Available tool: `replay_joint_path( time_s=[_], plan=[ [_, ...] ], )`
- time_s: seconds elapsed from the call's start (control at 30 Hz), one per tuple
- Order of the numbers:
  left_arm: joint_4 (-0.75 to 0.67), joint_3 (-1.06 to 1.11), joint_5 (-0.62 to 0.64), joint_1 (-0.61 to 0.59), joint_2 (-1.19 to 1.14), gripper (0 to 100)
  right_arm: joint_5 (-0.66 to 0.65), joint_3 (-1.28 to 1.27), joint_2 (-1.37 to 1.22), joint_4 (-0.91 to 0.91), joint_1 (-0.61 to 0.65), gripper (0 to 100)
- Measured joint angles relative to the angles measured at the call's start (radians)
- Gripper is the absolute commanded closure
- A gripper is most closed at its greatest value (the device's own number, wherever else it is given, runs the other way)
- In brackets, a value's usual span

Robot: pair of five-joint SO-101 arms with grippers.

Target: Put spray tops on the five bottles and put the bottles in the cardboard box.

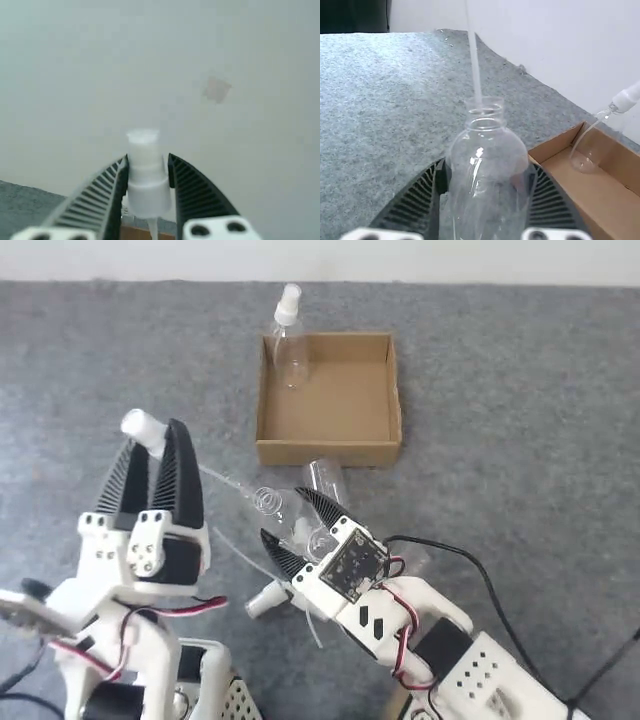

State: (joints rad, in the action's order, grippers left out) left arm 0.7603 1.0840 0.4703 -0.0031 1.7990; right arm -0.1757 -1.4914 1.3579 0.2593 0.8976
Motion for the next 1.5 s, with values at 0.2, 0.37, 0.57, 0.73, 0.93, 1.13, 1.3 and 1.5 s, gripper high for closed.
replay_joint_path(
  time_s=[0.2, 0.37, 0.57, 0.73, 0.93, 1.13, 1.3, 1.5],
  plan=[
    [0.011, 0.032, -0.031, 0.026, 0.0, 99, -0.003, 0.0, 0.0, 0.0, 0.0, 89.8],
    [0.018, 0.087, -0.066, 0.075, 0.0, 98, -0.003, 0.0, 0.0, -0.017, 0.0, 89.8],
    [0.025, 0.121, -0.135, 0.146, -0.002, 85, -0.003, 0.0, 0.0, -0.046, 0.0, 89.8],
    [0.084, 0.121, -0.141, 0.16, -0.002, 83, -0.003, 0.0, 0.0, -0.046, 0.0, 89.8],
    [0.095, 0.121, -0.141, 0.16, -0.002, 83, -0.003, 0.0, 0.0, -0.046, 0.0, 89.8],
    [0.095, 0.091, -0.141, 0.146, 0.0, 86, -0.003, 0.0, 0.0, -0.046, 0.0, 89.8],
    [0.095, 0.034, -0.141, 0.055, 0.0, 87, -0.003, 0.0, 0.0, -0.046, 0.0, 89.8],
    [0.095, 0.005, -0.141, -0.068, 0.0, 87, -0.005, -0.034, 0.0, -0.054, 0.0, 89.8]
  ],
)
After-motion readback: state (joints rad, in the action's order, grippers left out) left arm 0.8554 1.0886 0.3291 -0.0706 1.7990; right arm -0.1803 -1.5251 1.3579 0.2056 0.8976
